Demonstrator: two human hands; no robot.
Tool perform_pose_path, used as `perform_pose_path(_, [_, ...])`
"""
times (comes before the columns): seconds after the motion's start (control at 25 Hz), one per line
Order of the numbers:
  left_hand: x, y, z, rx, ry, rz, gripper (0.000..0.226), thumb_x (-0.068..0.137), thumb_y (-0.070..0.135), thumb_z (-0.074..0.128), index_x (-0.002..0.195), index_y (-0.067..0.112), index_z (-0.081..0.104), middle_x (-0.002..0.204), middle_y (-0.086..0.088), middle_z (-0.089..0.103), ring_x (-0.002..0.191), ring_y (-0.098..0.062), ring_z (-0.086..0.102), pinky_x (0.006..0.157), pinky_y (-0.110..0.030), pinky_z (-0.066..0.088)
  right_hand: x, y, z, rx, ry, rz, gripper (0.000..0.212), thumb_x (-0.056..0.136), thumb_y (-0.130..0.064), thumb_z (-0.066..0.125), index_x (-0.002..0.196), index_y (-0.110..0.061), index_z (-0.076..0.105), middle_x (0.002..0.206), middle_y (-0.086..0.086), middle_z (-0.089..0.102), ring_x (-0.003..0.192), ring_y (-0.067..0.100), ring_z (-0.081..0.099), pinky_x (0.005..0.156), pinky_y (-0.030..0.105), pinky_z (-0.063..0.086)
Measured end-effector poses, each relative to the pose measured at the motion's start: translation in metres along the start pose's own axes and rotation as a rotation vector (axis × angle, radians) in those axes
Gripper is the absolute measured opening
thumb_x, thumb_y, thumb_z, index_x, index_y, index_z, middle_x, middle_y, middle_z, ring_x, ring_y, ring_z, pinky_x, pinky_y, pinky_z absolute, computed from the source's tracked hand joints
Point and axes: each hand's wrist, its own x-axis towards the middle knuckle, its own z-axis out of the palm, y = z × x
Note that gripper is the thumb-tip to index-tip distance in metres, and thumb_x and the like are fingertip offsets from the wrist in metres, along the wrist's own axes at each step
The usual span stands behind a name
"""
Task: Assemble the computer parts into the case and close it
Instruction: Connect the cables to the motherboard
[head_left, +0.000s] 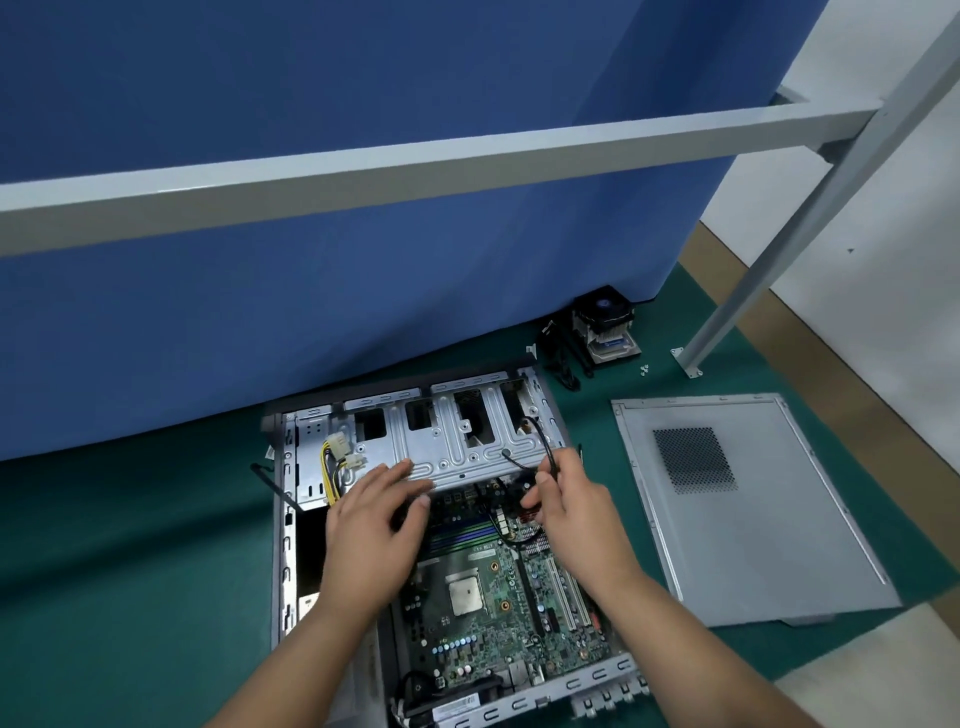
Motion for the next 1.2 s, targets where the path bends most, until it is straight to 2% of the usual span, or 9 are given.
perform_pose_path(0.16, [0.011, 0.062, 0.014, -0.436, -0.002, -0.192, 0.014, 0.102, 0.031, 0.059, 0.102, 0.035, 0.073, 0.100, 0.023, 0.070, 0.106, -0.007, 0.064, 0.095, -0.033, 0.051, -0.001, 0.001, -0.001, 0.001, -0.008, -0.037, 0.005, 0.109, -0.023, 0.043, 0.109, -0.027, 0.045, 0.092, -0.014, 0.071, 0.076, 0.001, 0.066, 0.071, 0.032, 0.058])
perform_pose_path(0.28, [0.036, 0.103, 0.028, -0.739, -0.158, -0.415, 0.016, 0.102, 0.028, 0.059, 0.099, 0.024, 0.075, 0.097, 0.006, 0.078, 0.091, -0.013, 0.072, 0.086, -0.034, 0.057, 0.008, -0.003, 0.001, -0.033, -0.005, -0.069, 0.001, 0.108, -0.023, 0.043, 0.108, -0.024, 0.043, 0.087, -0.008, 0.068, 0.071, 0.015, 0.065, 0.060, 0.037, 0.053])
perform_pose_path(0.4, [0.068, 0.126, 0.039, -0.981, -0.310, -0.603, 0.029, 0.104, 0.032, 0.058, 0.098, 0.006, 0.069, 0.094, -0.012, 0.077, 0.077, -0.025, 0.068, 0.078, -0.038, 0.055, 0.017, -0.002, 0.005, -0.092, 0.009, -0.104, 0.011, 0.108, -0.024, 0.042, 0.119, -0.026, 0.043, 0.072, -0.006, 0.058, 0.063, 0.022, 0.058, 0.047, 0.031, 0.036])
perform_pose_path(0.48, [0.085, 0.130, 0.042, -1.004, -0.346, -0.671, 0.032, 0.103, 0.036, 0.060, 0.101, 0.005, 0.068, 0.087, -0.009, 0.077, 0.070, -0.024, 0.067, 0.075, -0.037, 0.057, 0.022, 0.000, 0.006, -0.108, 0.028, -0.099, 0.030, 0.109, -0.025, 0.041, 0.139, -0.028, 0.041, 0.072, -0.001, 0.061, 0.063, 0.021, 0.060, 0.050, 0.034, 0.039])
perform_pose_path(0.6, [0.106, 0.131, 0.046, -0.947, -0.331, -0.771, 0.025, 0.101, 0.030, 0.066, 0.102, 0.005, 0.067, 0.080, -0.007, 0.078, 0.057, -0.018, 0.069, 0.057, -0.028, 0.060, 0.024, 0.003, 0.008, -0.162, 0.007, -0.138, 0.040, 0.109, -0.026, 0.041, 0.148, -0.029, 0.036, 0.075, -0.002, 0.062, 0.064, 0.018, 0.059, 0.054, 0.036, 0.046])
perform_pose_path(0.8, [0.136, 0.127, 0.056, -0.769, -0.260, -0.801, 0.008, 0.102, 0.012, 0.060, 0.102, 0.004, 0.064, 0.074, -0.008, 0.077, 0.055, -0.017, 0.067, 0.053, -0.026, 0.052, 0.028, 0.005, 0.009, -0.267, -0.065, -0.177, 0.026, 0.109, -0.028, 0.041, 0.135, -0.025, 0.044, 0.076, -0.008, 0.055, 0.066, 0.015, 0.053, 0.055, 0.033, 0.040])
perform_pose_path(0.96, [0.138, 0.128, 0.061, -0.965, -0.234, -0.840, 0.008, 0.103, 0.008, 0.057, 0.103, 0.001, 0.062, 0.064, -0.010, 0.071, 0.045, -0.015, 0.063, 0.044, -0.024, 0.051, 0.019, 0.008, 0.004, -0.306, -0.114, -0.203, 0.021, 0.108, -0.031, 0.043, 0.127, -0.024, 0.042, 0.077, -0.008, 0.053, 0.067, 0.017, 0.054, 0.056, 0.032, 0.035])
perform_pose_path(1.08, [0.123, 0.130, 0.058, -0.953, -0.266, -0.785, 0.007, 0.102, 0.009, 0.060, 0.105, 0.005, 0.064, 0.068, -0.009, 0.073, 0.043, -0.012, 0.053, 0.040, -0.022, 0.041, 0.007, 0.013, 0.000, -0.376, -0.177, -0.224, 0.012, 0.107, -0.035, 0.042, 0.114, -0.025, 0.044, 0.092, -0.005, 0.061, 0.075, 0.020, 0.062, 0.056, 0.031, 0.037])
perform_pose_path(1.2, [0.097, 0.129, 0.049, -0.897, -0.262, -0.691, 0.008, 0.099, 0.018, 0.067, 0.105, 0.015, 0.071, 0.066, -0.007, 0.069, 0.044, -0.012, 0.039, 0.043, -0.022, 0.029, -0.006, 0.017, -0.010, -0.397, -0.243, -0.272, 0.020, 0.105, -0.033, 0.044, 0.120, -0.026, 0.055, 0.112, -0.006, 0.061, 0.092, 0.017, 0.063, 0.071, 0.032, 0.050])
